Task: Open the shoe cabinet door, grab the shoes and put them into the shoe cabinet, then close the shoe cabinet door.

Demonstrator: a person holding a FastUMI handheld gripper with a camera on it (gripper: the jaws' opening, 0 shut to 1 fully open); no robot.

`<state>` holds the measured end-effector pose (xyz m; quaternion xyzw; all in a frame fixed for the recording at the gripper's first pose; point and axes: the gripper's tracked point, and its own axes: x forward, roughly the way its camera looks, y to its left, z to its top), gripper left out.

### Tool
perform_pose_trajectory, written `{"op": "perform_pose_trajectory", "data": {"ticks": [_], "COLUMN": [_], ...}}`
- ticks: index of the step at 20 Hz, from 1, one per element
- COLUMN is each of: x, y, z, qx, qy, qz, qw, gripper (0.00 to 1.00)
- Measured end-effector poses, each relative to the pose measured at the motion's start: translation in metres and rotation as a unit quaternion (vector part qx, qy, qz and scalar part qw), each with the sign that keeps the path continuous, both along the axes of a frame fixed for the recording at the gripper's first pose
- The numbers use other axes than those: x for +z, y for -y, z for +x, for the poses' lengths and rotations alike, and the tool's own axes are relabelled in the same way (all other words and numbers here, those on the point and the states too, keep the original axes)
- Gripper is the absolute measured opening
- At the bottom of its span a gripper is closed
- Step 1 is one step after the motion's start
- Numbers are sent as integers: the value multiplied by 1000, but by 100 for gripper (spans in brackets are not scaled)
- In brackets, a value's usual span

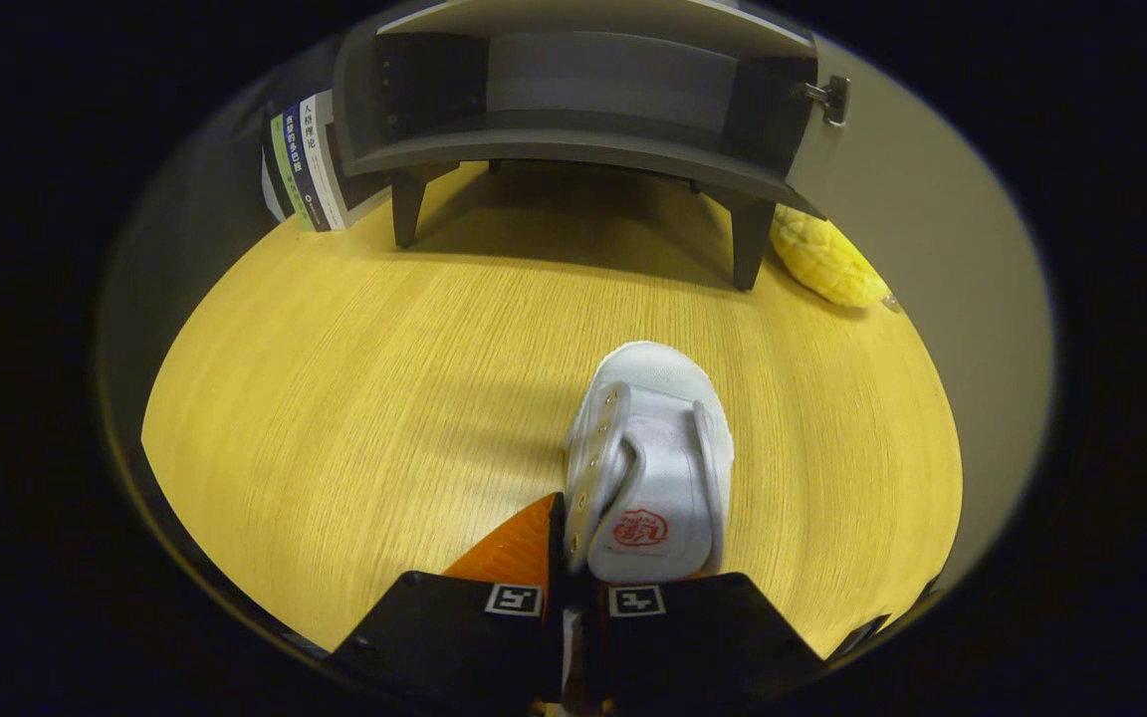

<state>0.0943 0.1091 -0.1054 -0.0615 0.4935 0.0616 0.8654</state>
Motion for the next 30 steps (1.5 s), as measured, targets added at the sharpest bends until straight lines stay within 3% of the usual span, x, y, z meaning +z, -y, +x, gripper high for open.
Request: {"op": "perform_pose_trajectory", "data": {"ticks": [2, 4, 13, 21, 30], "x": [-4, 0, 35, 158, 302], "y": [1, 2, -5, -11, -31], "z": [0, -1, -5, -1, 47], "qx": [4, 0, 7, 29, 26], "qy": [0, 0, 17, 111, 221], "qz": [1, 9, -4, -26, 2], "qw": [1000, 1000, 1000, 993, 975], "gripper": [10, 4, 4, 4, 4]}}
